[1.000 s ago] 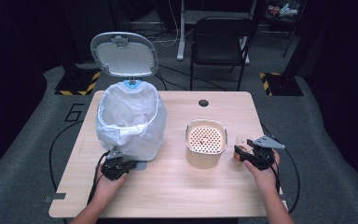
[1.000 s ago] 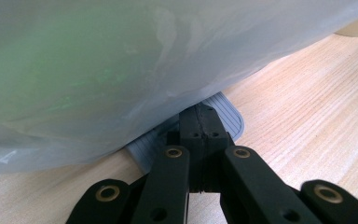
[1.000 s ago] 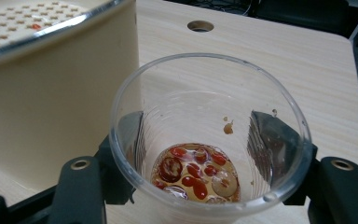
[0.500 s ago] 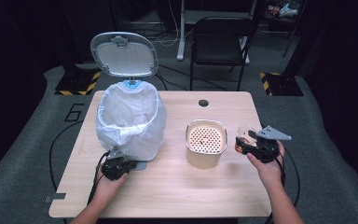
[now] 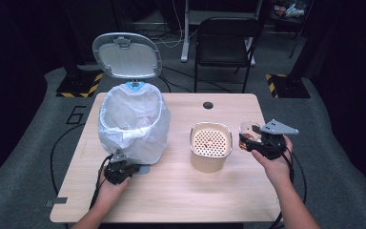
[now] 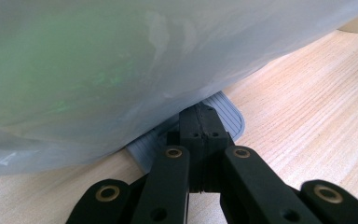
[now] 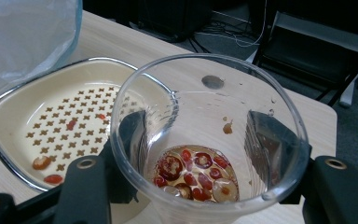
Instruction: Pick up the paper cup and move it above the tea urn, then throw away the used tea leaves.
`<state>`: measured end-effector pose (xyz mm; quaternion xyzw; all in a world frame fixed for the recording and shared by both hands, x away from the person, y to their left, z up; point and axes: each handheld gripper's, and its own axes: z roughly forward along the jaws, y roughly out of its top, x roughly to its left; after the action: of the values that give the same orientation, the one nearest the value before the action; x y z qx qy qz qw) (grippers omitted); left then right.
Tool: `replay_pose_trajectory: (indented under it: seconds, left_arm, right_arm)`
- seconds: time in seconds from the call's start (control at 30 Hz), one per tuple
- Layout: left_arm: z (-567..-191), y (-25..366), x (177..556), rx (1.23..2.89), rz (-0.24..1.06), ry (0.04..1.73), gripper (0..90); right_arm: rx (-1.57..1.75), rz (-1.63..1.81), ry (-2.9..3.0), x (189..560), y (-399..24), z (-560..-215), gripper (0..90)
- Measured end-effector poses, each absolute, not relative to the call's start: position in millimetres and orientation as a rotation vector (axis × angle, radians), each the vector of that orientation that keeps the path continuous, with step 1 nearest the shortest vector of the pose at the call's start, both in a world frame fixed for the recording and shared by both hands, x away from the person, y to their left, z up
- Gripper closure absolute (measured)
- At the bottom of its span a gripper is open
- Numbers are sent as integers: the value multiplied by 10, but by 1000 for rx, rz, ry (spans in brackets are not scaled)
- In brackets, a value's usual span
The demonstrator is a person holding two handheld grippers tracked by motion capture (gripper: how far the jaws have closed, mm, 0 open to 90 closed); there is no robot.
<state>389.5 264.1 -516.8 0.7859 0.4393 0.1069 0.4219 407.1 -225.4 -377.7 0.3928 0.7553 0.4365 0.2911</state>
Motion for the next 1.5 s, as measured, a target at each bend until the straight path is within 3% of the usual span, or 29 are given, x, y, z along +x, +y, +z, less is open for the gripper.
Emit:
replay_pose_trajectory:
  seconds: [1.5]
  left_arm:
    - [-5170, 2640, 3894, 1969, 272, 1097, 900]
  right_arm:
    - [772, 942, 2113, 4197, -1597, -3483, 419]
